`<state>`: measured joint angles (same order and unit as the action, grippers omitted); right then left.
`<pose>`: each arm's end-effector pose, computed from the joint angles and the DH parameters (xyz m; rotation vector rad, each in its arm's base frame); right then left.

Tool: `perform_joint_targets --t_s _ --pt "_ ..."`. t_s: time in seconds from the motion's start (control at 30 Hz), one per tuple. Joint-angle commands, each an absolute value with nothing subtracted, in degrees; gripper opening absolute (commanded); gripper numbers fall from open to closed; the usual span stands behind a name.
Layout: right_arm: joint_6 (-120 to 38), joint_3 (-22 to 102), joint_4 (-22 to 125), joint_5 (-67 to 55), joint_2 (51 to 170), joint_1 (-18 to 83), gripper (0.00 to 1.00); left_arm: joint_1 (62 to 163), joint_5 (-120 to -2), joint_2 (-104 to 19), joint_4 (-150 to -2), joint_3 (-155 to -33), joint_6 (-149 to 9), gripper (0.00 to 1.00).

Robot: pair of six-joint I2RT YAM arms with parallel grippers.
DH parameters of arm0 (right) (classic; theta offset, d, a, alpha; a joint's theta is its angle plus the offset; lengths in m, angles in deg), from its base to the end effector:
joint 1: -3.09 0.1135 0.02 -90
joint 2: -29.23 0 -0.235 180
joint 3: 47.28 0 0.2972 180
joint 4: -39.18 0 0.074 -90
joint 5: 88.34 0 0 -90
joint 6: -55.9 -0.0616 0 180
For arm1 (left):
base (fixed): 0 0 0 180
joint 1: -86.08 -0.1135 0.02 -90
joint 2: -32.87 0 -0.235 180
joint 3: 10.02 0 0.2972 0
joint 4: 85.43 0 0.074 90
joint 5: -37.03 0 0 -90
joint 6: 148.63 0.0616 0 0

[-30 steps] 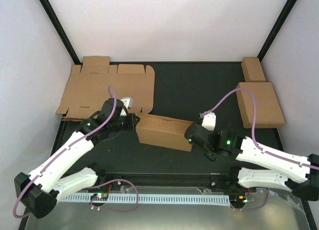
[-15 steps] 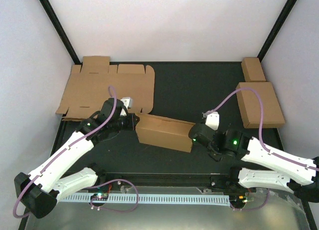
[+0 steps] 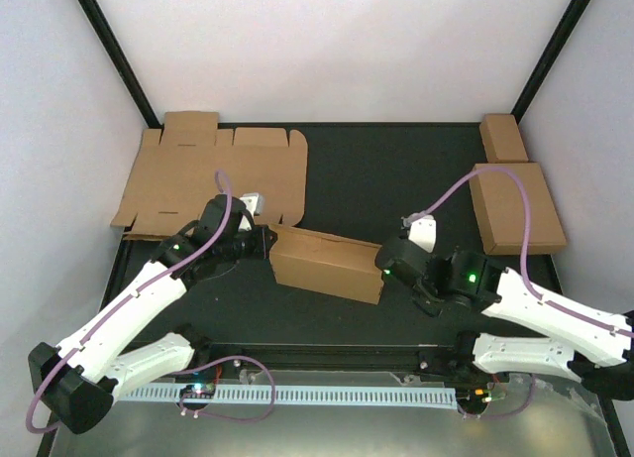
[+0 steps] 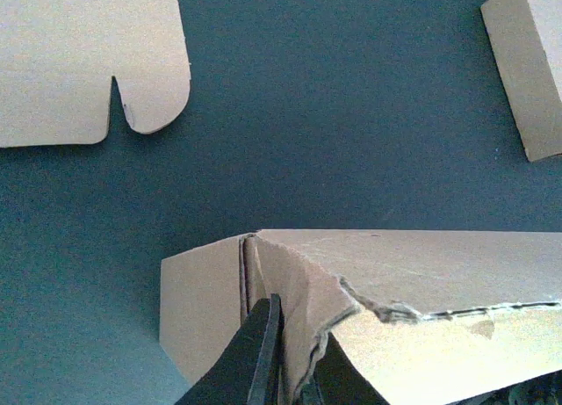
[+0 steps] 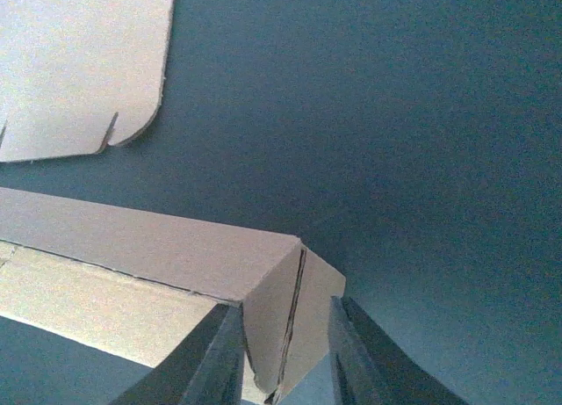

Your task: Fold the paper box

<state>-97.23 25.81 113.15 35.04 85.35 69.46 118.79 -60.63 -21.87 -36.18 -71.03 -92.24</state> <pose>0.1279 0.2077 0.2901 0.1429 2.3668 0.3307 0.2299 -0.1574 0.2458 0.0517 2.4295 -0.7141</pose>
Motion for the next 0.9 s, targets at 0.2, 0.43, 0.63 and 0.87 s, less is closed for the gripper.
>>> perform_joint_targets --t_s 0.2,0.43,0.63,0.87 --pt "-99.5 26.2 114.7 34.3 86.8 69.7 0.21 119.3 -60.0 -22.7 -32.6 -72.2 -92.3 0.05" --pt "-99.9 24.6 113.2 32.7 87.4 69.7 0.02 120.1 -57.9 -23.1 -31.4 -72.9 -92.1 0.04" --pt "-99.7 24.3 113.3 32.8 88.5 69.7 0.02 120.9 -54.9 -24.7 -27.8 -76.7 -89.5 0.02" --pt "-100.2 23.8 113.5 32.8 88.7 69.7 0.02 121.5 -54.3 -27.5 -25.4 -79.3 -87.3 0.02"
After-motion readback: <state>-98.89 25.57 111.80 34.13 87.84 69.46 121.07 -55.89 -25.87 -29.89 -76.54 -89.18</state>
